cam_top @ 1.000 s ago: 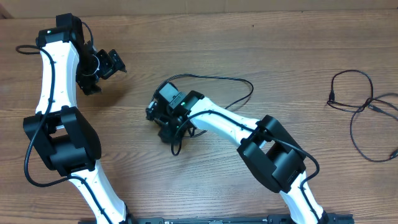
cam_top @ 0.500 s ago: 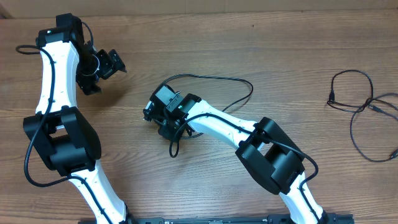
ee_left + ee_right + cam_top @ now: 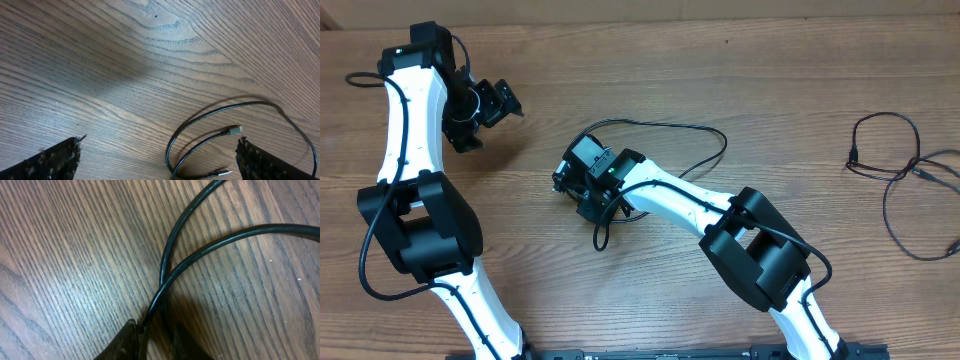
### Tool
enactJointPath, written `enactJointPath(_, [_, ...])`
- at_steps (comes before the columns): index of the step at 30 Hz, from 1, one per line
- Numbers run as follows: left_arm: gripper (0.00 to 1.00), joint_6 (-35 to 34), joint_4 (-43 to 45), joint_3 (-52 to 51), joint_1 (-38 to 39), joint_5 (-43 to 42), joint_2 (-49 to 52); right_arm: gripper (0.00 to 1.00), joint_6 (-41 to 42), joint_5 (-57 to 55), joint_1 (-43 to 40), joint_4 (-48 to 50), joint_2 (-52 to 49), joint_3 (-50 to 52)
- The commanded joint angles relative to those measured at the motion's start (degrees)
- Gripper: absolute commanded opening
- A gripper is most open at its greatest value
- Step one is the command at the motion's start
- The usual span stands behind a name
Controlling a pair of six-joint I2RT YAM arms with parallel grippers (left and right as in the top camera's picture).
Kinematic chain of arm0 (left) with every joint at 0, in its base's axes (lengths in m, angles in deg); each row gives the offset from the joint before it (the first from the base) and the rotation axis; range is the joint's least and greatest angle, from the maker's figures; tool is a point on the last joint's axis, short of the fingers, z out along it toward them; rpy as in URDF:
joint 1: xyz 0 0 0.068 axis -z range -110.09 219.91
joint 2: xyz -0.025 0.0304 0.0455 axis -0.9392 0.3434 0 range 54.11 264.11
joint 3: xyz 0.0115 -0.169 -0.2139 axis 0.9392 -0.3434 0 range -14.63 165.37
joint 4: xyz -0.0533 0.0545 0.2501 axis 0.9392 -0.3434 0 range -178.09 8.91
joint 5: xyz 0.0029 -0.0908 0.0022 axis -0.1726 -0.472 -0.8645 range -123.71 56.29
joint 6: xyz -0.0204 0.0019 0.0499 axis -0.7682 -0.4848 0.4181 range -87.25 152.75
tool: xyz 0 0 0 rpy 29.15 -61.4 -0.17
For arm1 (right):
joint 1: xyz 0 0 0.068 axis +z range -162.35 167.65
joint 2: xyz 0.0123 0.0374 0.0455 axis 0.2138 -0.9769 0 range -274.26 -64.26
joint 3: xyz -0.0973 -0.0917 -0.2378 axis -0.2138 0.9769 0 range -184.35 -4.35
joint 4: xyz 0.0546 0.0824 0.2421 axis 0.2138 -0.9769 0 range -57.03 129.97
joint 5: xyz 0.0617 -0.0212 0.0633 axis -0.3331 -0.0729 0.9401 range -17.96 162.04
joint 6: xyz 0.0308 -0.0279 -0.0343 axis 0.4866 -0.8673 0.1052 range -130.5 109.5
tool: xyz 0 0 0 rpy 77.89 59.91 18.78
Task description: Untangle cables
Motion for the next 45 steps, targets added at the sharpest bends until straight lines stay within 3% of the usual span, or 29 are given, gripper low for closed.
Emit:
enactJointPath(1, [0.99, -1.0, 0.0, -0.2, 0.7, -0.5, -0.5, 0.22, -0.2, -0.3, -0.1, 0.7, -0.6, 1.4])
enactJointPath(8, [1.00, -1.0, 0.2, -0.2, 1.0, -0.5, -0.5, 0.21, -0.2, -0.3, -0.1, 6.5, -0.6, 6.5])
enactJointPath(13, [0.99, -1.0, 0.2, -0.2, 0.8, -0.5, -0.5, 0.04, -0.2, -0.3, -0.1, 8.7, -0.6, 7.7])
enactJointPath(29, [1.00, -1.0, 0.2, -0.2, 0.9, -0.5, -0.5, 0.04, 0.6, -0.2, -0.1, 8.0, -0.2, 7.6])
enactJointPath(33, [1.00, -1.0, 0.2, -0.2, 0.9, -0.5, -0.5, 0.04, 6.3, 0.0, -0.2, 5.6, 2.7, 7.0])
enactJointPath(45, [1.00, -1.0, 0.3, -0.2, 0.9, -0.5, -0.5, 0.04, 7.8, 3.3, -0.2, 4.9, 11.8, 6.9])
